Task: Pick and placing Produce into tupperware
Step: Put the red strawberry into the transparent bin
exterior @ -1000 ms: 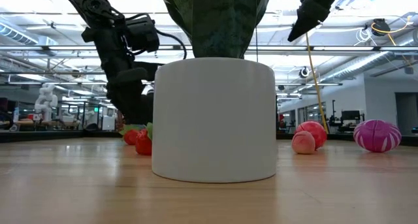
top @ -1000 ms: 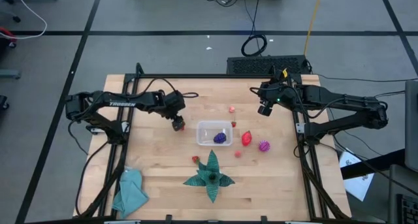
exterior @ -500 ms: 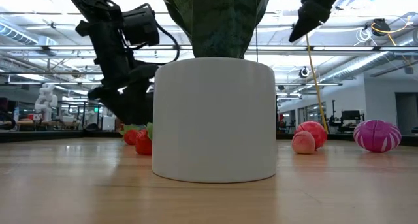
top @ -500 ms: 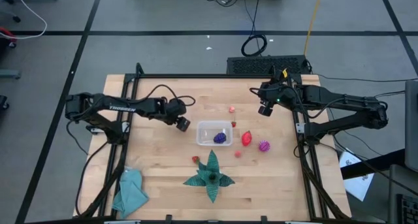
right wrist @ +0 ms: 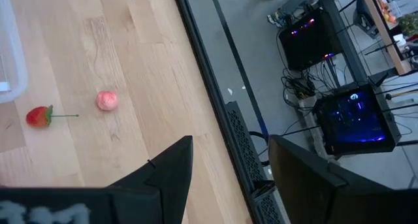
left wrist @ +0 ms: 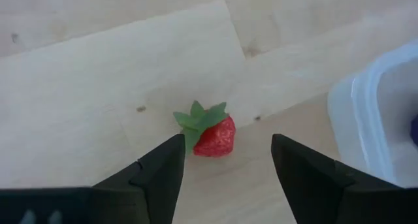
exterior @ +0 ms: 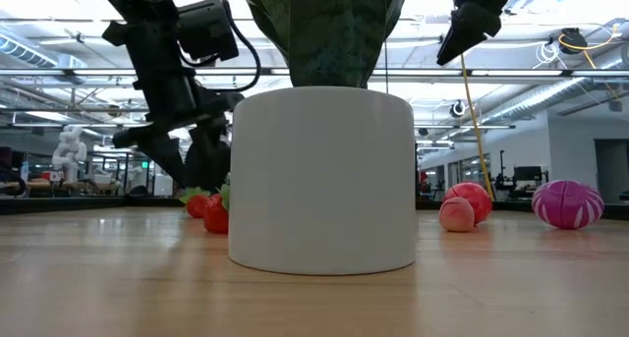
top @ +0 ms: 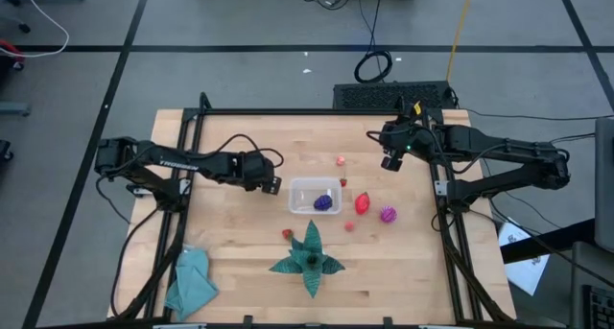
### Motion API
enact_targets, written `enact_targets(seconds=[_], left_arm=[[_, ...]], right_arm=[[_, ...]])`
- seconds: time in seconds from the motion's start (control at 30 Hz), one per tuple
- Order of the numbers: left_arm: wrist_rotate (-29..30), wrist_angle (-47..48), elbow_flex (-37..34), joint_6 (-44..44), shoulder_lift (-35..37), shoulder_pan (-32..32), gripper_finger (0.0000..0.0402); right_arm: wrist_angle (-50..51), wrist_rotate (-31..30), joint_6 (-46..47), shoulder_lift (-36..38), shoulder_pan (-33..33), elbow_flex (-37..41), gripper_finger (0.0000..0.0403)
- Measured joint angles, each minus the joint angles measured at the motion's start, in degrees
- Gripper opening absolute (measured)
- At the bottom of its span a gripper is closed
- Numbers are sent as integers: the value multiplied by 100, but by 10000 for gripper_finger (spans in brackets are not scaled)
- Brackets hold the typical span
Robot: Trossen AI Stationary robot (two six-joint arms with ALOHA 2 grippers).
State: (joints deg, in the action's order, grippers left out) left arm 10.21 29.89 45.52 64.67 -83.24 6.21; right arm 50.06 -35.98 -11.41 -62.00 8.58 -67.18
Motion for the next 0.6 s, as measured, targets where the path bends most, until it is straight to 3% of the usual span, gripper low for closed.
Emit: enact_targets(seconds=[0.23,0.6], left_arm=[[209,-93,-5,807,-176,-174,217],[-117,-766,8,941,-943,-184,209]], right_arm=[[1,1,-149,0,0,0,192],[266,2,-169,0,-3,0,192]])
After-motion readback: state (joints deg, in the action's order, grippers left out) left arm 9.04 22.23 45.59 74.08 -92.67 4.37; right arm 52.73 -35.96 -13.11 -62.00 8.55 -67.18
